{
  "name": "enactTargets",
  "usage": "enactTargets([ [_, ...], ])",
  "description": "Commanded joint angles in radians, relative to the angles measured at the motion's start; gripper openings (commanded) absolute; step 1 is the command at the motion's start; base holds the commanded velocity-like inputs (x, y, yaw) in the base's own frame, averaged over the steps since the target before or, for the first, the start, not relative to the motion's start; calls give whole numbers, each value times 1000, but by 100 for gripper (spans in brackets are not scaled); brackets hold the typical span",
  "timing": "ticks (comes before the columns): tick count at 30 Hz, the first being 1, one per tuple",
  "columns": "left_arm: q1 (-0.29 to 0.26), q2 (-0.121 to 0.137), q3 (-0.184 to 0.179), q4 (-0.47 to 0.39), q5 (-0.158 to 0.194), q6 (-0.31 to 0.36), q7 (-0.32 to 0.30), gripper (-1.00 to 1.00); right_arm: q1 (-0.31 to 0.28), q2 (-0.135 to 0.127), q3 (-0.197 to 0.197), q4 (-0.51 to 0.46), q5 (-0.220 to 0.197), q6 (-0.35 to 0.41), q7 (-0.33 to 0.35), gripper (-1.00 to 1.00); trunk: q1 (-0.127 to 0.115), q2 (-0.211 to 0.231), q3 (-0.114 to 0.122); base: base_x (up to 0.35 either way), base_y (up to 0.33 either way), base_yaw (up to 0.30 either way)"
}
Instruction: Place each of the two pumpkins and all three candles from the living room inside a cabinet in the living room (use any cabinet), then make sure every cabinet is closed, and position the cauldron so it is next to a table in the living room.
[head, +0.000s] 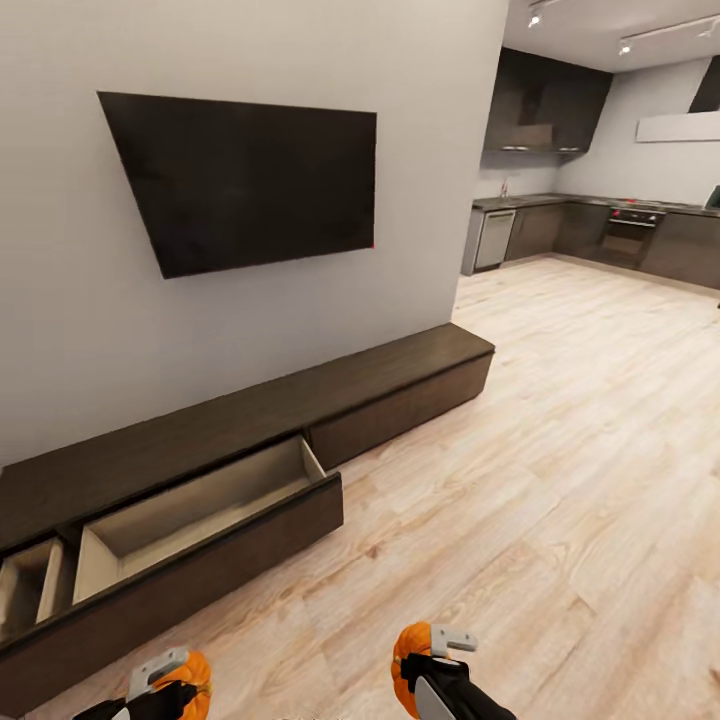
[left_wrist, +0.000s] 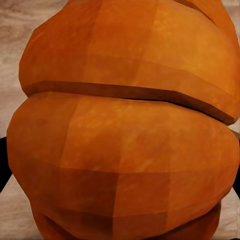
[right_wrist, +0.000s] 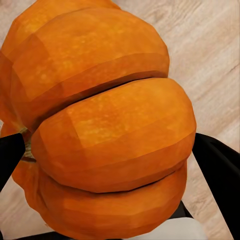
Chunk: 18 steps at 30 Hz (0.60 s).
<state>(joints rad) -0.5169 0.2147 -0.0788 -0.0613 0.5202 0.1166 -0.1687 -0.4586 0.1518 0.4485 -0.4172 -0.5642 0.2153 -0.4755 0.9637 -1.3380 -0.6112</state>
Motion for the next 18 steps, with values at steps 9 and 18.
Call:
enactTargets([
  [9,0,0,1,0,0,2,0,-100,0,0,0,0,0,-1,2,-100,-23,42,10,0,0,242],
  [18,0,0,1,0,-1,1,0,-100,0,0,1,0,0,-1,2,-100,-35,63,11,0,0,242],
])
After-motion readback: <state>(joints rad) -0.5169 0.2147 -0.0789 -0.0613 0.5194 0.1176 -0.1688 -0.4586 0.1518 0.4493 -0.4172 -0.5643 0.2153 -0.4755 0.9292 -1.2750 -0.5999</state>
